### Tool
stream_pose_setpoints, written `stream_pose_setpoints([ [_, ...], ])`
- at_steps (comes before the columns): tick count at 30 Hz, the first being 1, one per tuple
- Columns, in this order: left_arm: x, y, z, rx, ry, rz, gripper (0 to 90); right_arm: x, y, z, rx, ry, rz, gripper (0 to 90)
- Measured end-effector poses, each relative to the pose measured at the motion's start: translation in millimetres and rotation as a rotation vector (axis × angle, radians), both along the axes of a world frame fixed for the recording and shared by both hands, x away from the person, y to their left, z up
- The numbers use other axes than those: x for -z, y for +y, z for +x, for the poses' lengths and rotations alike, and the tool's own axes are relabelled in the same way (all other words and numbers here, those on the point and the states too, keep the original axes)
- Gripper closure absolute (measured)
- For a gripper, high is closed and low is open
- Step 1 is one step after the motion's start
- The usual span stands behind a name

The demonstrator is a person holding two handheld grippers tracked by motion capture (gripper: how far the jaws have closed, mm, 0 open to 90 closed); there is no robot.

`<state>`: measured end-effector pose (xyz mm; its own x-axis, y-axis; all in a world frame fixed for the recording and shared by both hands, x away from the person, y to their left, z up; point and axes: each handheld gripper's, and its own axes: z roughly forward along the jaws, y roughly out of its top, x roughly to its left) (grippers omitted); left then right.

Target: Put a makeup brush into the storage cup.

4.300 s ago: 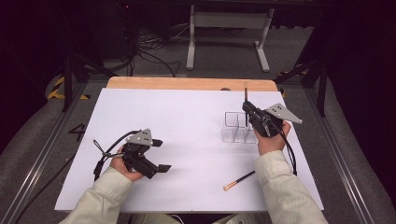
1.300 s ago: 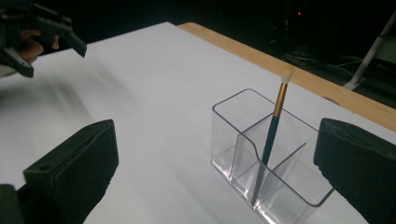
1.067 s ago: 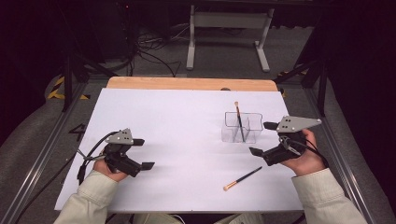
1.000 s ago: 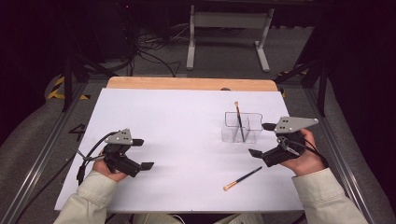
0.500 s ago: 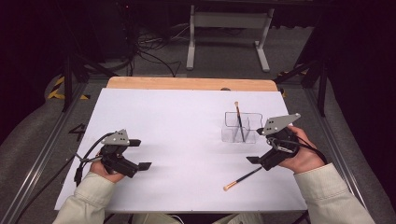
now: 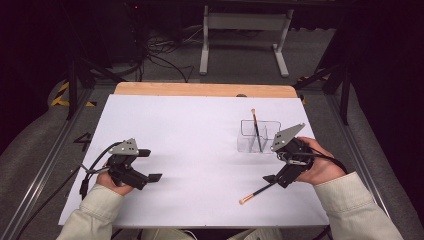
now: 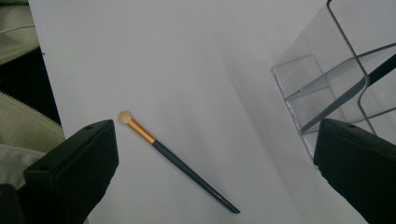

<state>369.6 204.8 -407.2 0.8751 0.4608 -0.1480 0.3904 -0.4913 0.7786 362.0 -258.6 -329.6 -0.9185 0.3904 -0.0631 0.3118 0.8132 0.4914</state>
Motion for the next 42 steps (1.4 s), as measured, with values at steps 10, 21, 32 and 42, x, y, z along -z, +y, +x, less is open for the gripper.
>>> stream_pose_setpoints([
  [10,1.1,1.7,-1.1,-0.005,0.003,0.002,2.9,8.0,6.4,0.5,-0.016,0.028,-0.045,1.3],
  [21,1.0,3.8,-2.2,-0.009,0.003,0.001,2.9,27.2,13.0,1.7,-0.035,0.087,-0.104,3.6],
  [32,1.6,2.9,-1.4,-0.005,0.002,0.002,2.9,43.6,17.2,2.5,-0.043,0.137,-0.141,3.7],
  [42,1.5,3.2,-1.0,-0.003,0.001,0.001,2.9,55.9,20.2,2.4,-0.043,0.146,-0.147,5.1],
])
